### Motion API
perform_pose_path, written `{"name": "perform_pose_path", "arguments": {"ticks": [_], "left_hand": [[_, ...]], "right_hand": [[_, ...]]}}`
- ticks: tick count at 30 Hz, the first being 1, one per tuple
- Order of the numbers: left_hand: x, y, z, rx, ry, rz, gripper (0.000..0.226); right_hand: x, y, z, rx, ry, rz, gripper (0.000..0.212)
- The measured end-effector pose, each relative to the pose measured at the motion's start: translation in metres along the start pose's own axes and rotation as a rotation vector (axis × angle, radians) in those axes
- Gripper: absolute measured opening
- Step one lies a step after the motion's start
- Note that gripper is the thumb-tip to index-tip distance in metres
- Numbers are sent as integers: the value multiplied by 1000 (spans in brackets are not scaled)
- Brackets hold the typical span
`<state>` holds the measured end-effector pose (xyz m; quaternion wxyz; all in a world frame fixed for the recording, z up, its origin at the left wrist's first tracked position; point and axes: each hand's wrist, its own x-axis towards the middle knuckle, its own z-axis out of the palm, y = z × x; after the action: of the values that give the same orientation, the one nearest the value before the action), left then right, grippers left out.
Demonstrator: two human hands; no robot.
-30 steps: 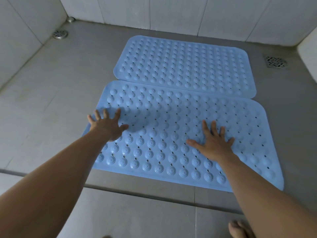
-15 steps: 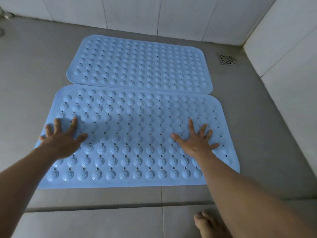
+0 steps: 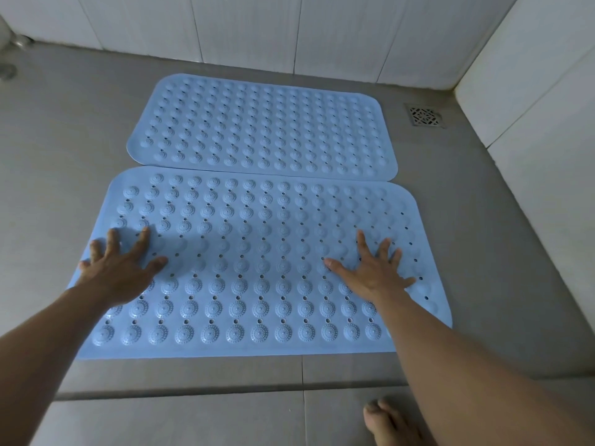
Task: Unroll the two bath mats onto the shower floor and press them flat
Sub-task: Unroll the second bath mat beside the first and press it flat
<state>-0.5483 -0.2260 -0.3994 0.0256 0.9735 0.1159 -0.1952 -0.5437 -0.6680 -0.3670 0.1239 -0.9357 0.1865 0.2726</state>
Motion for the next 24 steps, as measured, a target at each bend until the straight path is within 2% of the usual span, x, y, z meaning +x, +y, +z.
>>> {"name": "perform_pose_path", "arguments": {"ticks": [13,24], "left_hand": [[-1,-2,3,13,32,23,87],[1,-1,3,1,53,38,73]], "right_hand": [[-1,2,-4,21,-32,8,116],[0,-1,-7,17,-38,10,118]]}}
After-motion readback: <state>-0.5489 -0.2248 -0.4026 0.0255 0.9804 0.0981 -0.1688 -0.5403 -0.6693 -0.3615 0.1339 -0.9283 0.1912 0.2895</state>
